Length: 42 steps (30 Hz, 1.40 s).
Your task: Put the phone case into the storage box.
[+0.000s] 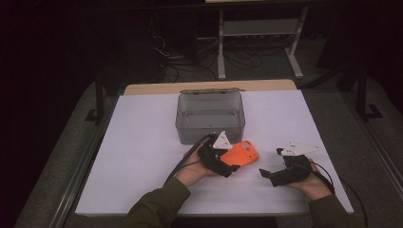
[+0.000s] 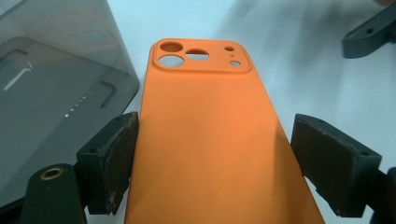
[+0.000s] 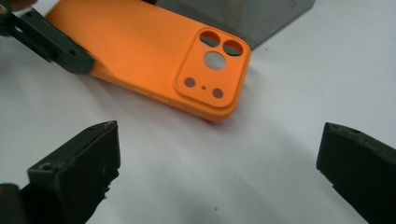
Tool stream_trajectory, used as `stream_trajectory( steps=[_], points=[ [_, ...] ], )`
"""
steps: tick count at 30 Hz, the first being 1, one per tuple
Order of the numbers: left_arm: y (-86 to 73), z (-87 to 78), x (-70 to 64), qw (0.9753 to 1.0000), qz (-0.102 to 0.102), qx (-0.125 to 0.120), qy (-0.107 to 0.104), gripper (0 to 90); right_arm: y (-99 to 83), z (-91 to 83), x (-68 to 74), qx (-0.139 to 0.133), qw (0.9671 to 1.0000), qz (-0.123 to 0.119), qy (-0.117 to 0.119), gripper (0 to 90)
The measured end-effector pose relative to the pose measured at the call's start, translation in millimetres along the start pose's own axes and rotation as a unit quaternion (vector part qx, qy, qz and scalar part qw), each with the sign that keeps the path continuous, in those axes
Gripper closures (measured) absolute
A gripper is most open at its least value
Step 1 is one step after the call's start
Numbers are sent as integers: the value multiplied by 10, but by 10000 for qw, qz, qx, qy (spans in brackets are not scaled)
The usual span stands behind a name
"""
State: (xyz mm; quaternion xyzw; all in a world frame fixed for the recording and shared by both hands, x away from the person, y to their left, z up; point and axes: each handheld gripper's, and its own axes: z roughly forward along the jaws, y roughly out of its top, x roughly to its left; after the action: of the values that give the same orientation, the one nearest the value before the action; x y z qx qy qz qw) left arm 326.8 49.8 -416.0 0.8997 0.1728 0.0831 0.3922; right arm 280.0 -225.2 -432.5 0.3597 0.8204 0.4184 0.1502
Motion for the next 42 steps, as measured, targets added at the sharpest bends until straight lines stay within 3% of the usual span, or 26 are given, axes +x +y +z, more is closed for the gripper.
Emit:
stream_trajectory(
  steps=[13,24,37,42],
  points=[
    [-127,-319,76,9999,-6,-52,-142,170,3,10,3,9,10000,-17,-2,0],
    [-285,-649,177,9993,-117,-276,-222,169,5,48,22,59,10000,10,11,0],
    [-497,-930,296,9985,-192,-482,-195,169,-3,70,28,96,10000,26,4,0],
    [-591,-1001,364,9979,-309,-537,-164,169,-5,76,29,100,9999,27,8,0]
  ],
)
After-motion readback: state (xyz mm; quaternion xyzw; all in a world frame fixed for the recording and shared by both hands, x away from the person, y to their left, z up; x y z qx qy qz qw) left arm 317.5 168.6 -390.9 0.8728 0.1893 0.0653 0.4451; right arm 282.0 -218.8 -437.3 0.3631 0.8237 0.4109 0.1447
